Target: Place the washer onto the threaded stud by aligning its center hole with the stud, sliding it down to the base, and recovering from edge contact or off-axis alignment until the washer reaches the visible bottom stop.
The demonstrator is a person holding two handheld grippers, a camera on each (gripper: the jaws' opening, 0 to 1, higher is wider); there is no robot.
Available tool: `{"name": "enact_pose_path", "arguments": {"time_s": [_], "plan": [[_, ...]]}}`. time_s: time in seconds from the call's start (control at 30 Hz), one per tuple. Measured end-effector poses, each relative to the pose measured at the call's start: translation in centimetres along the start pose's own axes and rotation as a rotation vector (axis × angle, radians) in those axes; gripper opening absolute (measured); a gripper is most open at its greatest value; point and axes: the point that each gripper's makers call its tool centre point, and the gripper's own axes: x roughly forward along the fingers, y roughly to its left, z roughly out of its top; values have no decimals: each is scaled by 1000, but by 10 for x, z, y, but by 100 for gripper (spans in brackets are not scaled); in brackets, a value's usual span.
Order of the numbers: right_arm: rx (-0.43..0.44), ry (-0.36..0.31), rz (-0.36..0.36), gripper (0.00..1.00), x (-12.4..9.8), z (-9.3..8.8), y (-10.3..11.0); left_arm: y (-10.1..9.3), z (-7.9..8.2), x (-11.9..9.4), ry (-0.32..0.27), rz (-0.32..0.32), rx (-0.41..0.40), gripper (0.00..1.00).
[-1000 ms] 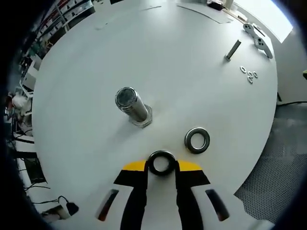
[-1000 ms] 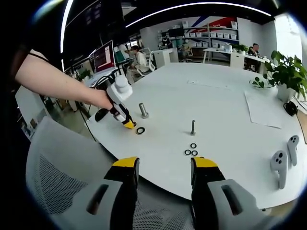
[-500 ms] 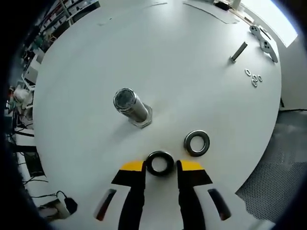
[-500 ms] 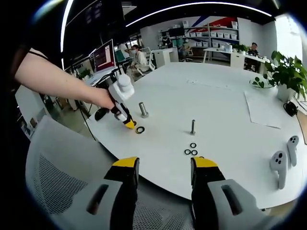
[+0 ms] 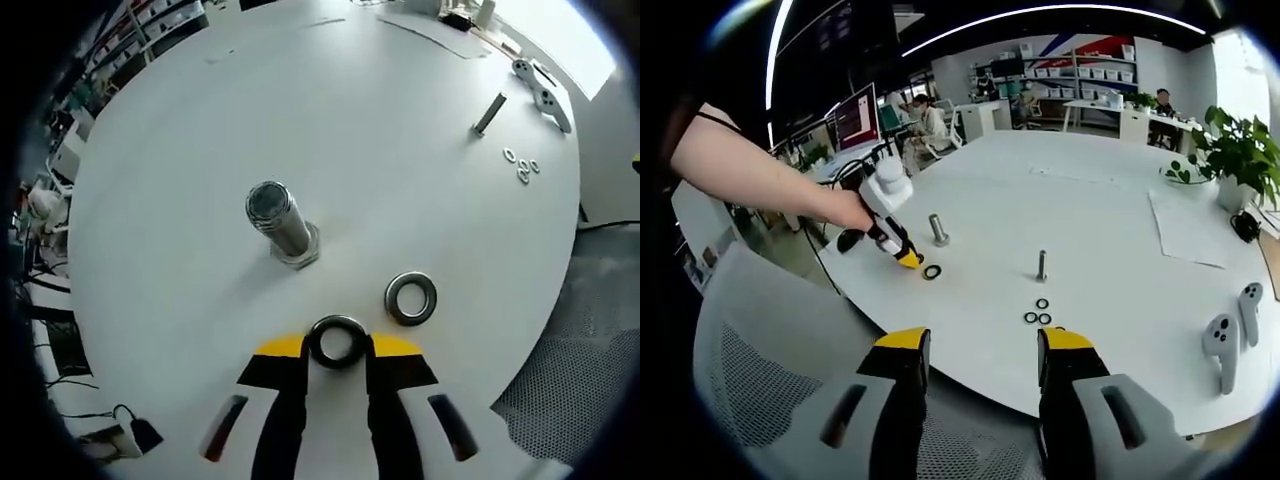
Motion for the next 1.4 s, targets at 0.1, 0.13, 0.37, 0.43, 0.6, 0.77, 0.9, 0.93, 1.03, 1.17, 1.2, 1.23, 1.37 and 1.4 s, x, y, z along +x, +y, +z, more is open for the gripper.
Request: {"name": "enact_pose_path", "arguments": {"time_s": [0.1,0.13,0.37,0.43,0.6,0.77,0.9,0.93,1.03,1.17,1.2,1.23,1.37,1.4], "plan": [[-2,2,1,45,0,0,0,0,1,1,-6,1,3,19],[-2,2,2,45,0,0,0,0,1,1,-4,0,5,19],[2,0,-1,45,0,0,0,7,-3,-2,-3,13,3,19],[-2,4,-1,45,0,-1,0,7,-2,-3,-11,14,7,19],[-1,3,-2,45,0,0,0,6,1,-7,-25,7,33,18],[0,2,-3,45,0,0,-1,7,15,-20,-81,1,48,18],[-2,3,-3,45,0,0,-1,10,26,-31,-117,1,61,18],[-1,3,-3,45,0,0,-1,11,28,-34,-123,0,64,18],[-1,3,-4,45,0,0,-1,14,36,-42,-151,7,85,18],[-2,3,-3,45,0,0,-1,16,43,-50,-170,10,103,18],[-1,3,-3,45,0,0,-1,16,45,-52,-172,7,106,18],[0,3,-3,45,0,0,-1,17,49,-54,-182,10,117,18],[-1,3,-4,45,0,0,-1,18,57,-58,-199,12,129,18],[-1,3,-4,45,0,0,-1,18,61,-59,-205,15,136,18]]}}
